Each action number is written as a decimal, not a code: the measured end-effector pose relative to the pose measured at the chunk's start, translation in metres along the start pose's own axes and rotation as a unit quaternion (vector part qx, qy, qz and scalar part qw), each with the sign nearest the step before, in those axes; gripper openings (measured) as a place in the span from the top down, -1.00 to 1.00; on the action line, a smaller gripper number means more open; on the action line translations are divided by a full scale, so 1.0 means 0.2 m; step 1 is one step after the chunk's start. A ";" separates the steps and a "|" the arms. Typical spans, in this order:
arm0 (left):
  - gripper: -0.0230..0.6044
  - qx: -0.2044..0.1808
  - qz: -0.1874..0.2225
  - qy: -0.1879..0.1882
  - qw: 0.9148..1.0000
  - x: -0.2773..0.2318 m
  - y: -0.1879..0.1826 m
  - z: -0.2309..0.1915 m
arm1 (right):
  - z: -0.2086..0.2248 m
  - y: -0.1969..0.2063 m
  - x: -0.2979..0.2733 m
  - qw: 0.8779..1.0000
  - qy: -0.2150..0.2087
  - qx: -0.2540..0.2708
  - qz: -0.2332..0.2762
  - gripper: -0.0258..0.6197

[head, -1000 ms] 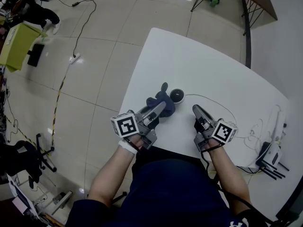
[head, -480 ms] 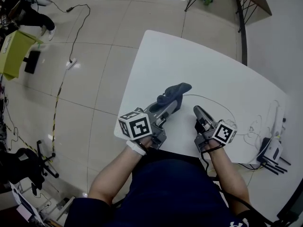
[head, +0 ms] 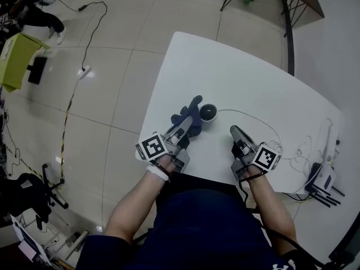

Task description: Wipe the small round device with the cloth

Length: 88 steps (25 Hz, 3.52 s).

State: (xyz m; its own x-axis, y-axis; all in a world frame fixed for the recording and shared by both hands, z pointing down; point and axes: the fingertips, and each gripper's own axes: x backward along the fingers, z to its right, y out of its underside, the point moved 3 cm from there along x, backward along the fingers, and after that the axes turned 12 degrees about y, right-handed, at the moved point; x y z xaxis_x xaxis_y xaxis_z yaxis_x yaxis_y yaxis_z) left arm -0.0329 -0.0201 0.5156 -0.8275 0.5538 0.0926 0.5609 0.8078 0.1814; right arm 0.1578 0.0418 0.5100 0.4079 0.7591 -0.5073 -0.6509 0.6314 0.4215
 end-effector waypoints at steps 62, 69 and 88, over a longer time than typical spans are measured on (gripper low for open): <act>0.61 -0.066 -0.105 -0.025 0.992 0.03 0.17 -0.11 | 0.00 -0.01 -0.04 1.000 0.004 -0.004 -0.014 0.85; 0.60 -0.088 -0.144 -0.008 0.986 -0.11 0.35 0.00 | -0.01 -0.01 -0.04 1.000 -0.005 -0.003 -0.016 0.85; 0.60 -0.123 -0.113 0.072 0.983 0.00 -0.22 0.26 | 0.04 -0.03 -0.01 1.000 0.018 -0.019 0.007 0.85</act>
State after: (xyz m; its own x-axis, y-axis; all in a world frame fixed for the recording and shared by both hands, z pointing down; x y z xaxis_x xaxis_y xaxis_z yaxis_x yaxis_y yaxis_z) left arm -0.0561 -0.0458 0.4565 -0.9353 0.3175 0.1563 0.3537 0.8237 0.4432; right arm 0.1660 0.0376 0.5143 0.3763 0.7614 -0.5279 -0.6805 0.6138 0.4001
